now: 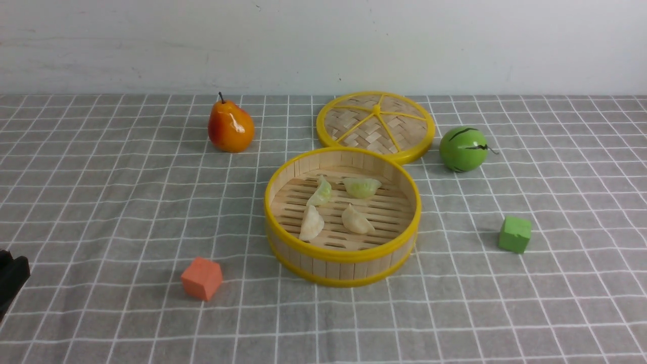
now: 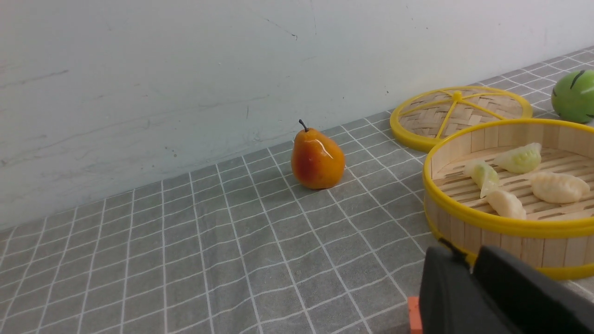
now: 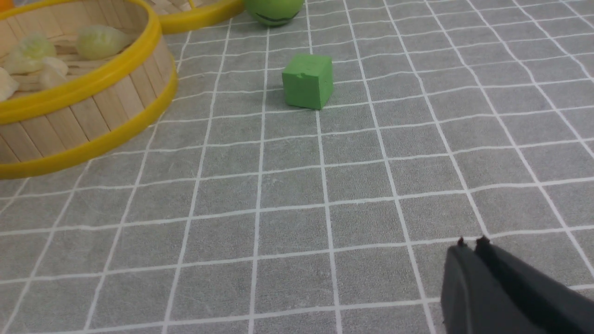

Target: Put the dumplings into the steamer on the table with the grey tablecloth.

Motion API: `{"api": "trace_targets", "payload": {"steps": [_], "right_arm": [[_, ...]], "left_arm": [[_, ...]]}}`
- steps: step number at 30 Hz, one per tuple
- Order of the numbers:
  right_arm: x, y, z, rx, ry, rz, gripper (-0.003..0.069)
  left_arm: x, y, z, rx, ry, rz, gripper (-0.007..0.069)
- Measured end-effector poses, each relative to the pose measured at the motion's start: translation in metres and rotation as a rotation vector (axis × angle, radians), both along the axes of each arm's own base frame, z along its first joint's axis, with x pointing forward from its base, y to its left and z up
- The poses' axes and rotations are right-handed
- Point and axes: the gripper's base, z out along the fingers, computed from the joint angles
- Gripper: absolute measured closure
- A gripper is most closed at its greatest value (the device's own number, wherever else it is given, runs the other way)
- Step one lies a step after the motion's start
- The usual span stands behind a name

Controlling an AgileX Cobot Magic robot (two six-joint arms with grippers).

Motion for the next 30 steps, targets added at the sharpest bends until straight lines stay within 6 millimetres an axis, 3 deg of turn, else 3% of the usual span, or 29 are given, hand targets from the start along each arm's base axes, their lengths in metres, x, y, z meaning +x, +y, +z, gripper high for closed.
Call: {"api": "trace_targets", "payload": {"steps": [14,23,26,30], "right_arm": [[0.000,0.000,0.000,0.001,0.002,0.000,0.0636],[0.000,0.000,0.000,0.001,0.002,0.000,0.0626],[0.000,0.000,0.000,0.001,0.002,0.000,0.0621],[0.000,0.000,0.000,0.001,0.002,0.000,0.0617]], "left_arm": [[0.000,0.000,-0.001,0.001,0.002,-0.002,0.0533],[-0.006,0.004,-0.043,0.002,0.075,0.019,0.0529],[-0.013,0.008,-0.060,-0.170,0.092,0.068,0.0526],[-0.018,0.009,-0.068,-0.340,0.006,0.086,0.0544]]}}
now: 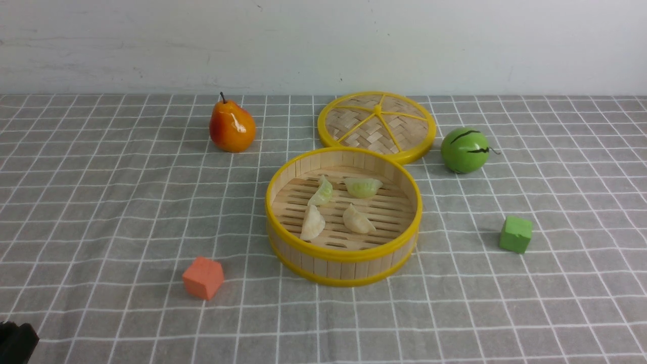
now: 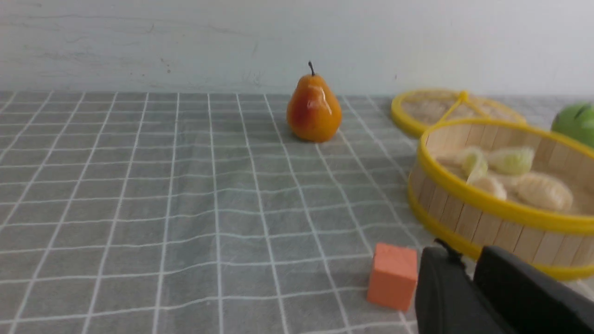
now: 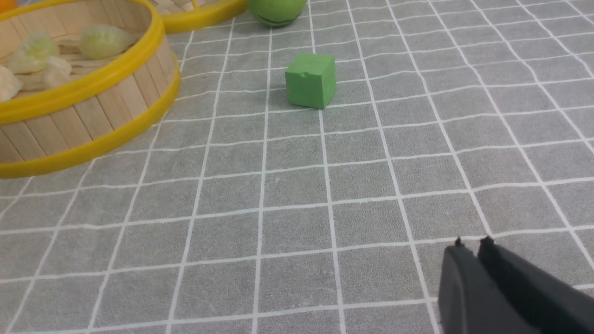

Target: Put the dumplings into the steamer on the table with the grey tablecloth.

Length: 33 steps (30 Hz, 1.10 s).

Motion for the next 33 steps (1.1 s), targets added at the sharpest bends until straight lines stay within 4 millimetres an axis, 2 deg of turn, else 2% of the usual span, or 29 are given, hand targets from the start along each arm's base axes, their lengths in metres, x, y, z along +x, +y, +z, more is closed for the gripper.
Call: {"api": "trace_targets", "payload": {"steps": [3,7,12,14,33], "right_arm": [[0.000,0.000,0.000,0.000,0.000,0.000,0.0610],[0.000,0.000,0.000,0.000,0.000,0.000,0.0606],[0.000,0.000,0.000,0.000,0.001,0.000,0.0595],[0.000,0.000,0.000,0.001,0.001,0.000,0.0592],[0.000,0.000,0.000,0.002,0.000,0.000,0.0564]], "left_arm": [[-0.004,0.004,0.004,-0.040,-0.067,0.054,0.0626],[-0.005,0.008,-0.001,-0.103,-0.021,0.099,0.0639],[-0.010,0.009,-0.031,-0.049,0.296,0.126,0.0639],[-0.011,0.008,-0.035,-0.012,0.334,0.115,0.0639],[-0.011,0.008,-0.035,0.017,0.333,0.103,0.0639]]}}
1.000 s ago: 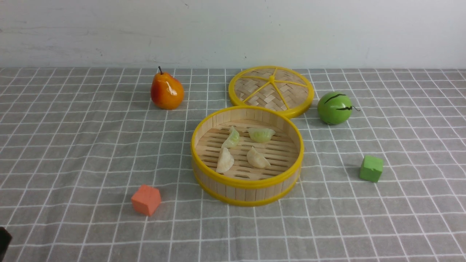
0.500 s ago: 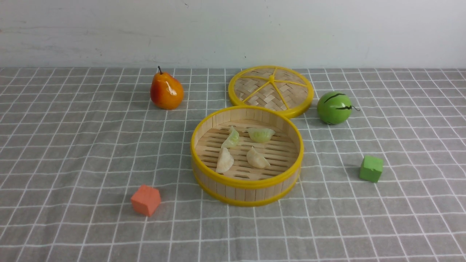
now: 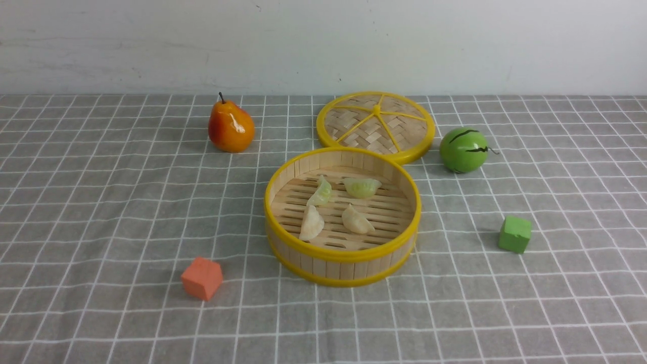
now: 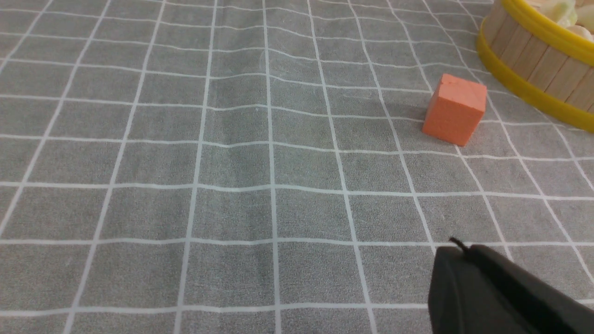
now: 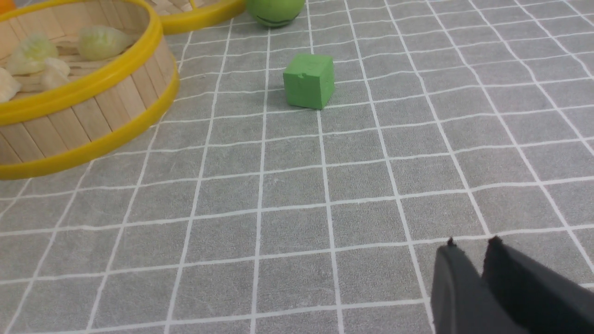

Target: Put the dumplings into the steamer on the table with the grey tablecloth.

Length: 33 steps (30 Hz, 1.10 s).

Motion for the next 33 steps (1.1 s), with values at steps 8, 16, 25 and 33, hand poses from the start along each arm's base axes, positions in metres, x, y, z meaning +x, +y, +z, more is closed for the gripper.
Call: {"api": "trace_targets", "payload": {"steps": [8,16,25,33], "right_arm": [[0.0000,0.0000,0.0000,0.000,0.000,0.000,0.0552],[0.0000,0.0000,0.0000,0.000,0.000,0.000,0.0545],[0.0000,0.0000,0.0000,0.000,0.000,0.000,0.0531],[0.0000,0.0000,0.0000,0.000,0.000,0.000,0.0522]], "left_arm": [[0.0000,0.0000,0.0000,0.000,0.000,0.000,0.0639],[0.0000,0.0000,-0.0001,0.000,0.001,0.000,0.0639],[0.0000,0.0000,-0.0001,0.000,0.001,0.000,0.0638],[0.0000,0.0000,-0.0001,0.000,0.001,0.000,0.0637]]}}
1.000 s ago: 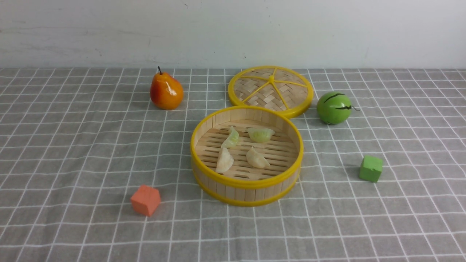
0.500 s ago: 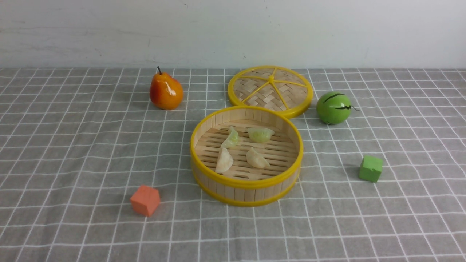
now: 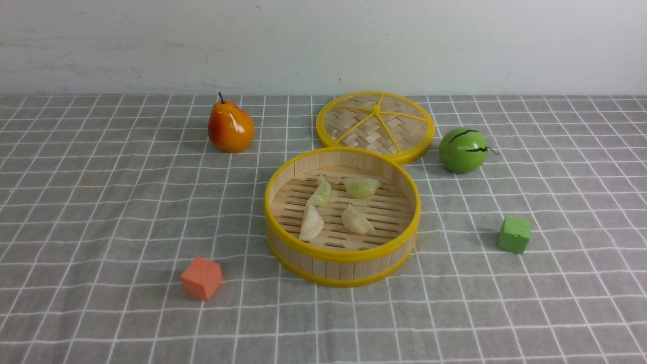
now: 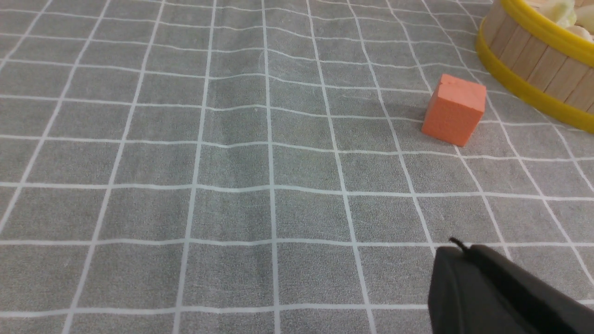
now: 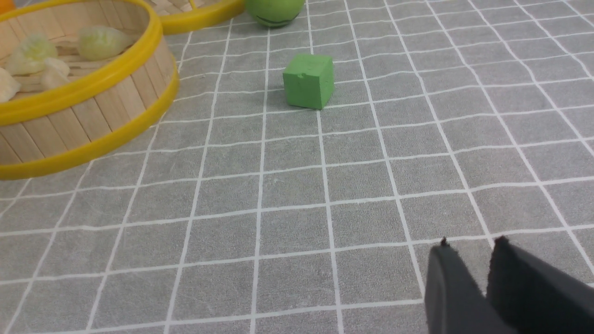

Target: Put the dumplings into the steamer on the table with the grey tablecloth.

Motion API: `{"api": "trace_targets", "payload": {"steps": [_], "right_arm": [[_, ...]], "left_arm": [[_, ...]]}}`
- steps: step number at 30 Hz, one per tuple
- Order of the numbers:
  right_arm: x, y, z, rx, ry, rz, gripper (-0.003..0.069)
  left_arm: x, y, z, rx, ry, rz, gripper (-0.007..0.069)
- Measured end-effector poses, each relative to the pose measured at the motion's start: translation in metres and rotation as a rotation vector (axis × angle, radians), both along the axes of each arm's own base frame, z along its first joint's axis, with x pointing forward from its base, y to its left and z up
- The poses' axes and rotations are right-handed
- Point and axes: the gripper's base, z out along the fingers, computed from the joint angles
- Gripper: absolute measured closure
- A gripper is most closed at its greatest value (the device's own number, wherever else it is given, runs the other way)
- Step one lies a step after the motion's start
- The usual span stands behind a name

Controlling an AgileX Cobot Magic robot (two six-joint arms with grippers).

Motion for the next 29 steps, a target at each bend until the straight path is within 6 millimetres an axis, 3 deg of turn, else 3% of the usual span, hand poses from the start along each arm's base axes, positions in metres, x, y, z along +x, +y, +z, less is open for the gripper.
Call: {"api": "trace_targets", "payload": {"steps": [29], "right_arm": [[0.0000,0.0000,0.0000,0.000,0.000,0.000,0.0484]], "left_arm": [[0.0000,0.0000,0.0000,0.000,0.000,0.000,0.0621]]}}
